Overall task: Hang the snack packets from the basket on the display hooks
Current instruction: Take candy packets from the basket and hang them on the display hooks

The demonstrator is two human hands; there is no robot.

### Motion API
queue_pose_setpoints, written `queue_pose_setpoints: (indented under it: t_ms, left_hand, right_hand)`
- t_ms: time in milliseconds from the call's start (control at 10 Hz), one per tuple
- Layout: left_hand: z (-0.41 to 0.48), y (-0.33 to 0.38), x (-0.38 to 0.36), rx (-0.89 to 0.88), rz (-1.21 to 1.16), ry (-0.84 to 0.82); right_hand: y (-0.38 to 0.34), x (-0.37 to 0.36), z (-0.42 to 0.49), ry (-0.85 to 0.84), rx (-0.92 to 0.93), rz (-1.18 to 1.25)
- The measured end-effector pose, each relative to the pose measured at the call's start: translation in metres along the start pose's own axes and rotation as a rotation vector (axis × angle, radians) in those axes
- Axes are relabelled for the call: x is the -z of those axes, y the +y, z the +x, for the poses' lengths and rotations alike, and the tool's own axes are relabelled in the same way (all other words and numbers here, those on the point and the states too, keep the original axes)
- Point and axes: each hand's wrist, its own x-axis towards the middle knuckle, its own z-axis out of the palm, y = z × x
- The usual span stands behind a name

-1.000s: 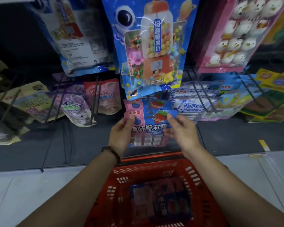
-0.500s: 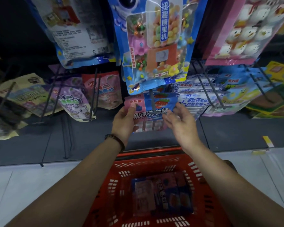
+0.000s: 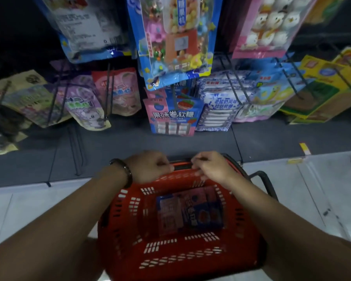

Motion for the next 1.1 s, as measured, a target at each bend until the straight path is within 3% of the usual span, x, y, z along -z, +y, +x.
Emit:
queue_pose_setpoints:
  t_ms: [100,200,300,500,600,700,800,900,1100]
  left_hand:
    - [-0.027,0.012,-0.017,-0.152,0.208,-0.031]
    - [-0.035,0.020,-0.039,-0.169,0.229,-0.141]
    - [-0.024,0.027,-0.056,-0.127,0.320,-0.312]
    - [0.009,0.019,-0.066,-0.087,0.380,-0.344]
    - [0.020,0.010,-0.065,-0.090,0.364,-0.379]
    - [0.028,0.002,-0.060,-0.096,0.385,-0.358]
    - [0.034,-0.006,-0.058,-0.093,0.415,-0.333]
    - [0.036,-0.011,-0.054,-0.063,0.380,-0.329]
    - [0.032,-0.018,-0.053,-0.027,0.391,-0.314]
  right_hand:
    - [0.030,-0.012,0.000,-0.102,-0.118,-0.122]
    - [0.066,-0.026,0.003,-0.201,-0.209,-0.338]
    - [0.109,-0.045,0.000,-0.190,-0.311,-0.401]
    - [0.174,-0.078,-0.008,-0.011,-0.385,-0.342]
    - [0.187,-0.091,0.001,0.059,-0.454,-0.188]
    - [0.190,-0.096,0.006,0.057,-0.517,-0.156]
    - [0.196,-0.096,0.016,-0.063,-0.589,-0.131]
    - [0.190,-0.097,0.018,-0.191,-0.545,-0.144]
    - [0.155,-0.089,0.010,-0.234,-0.396,-0.194]
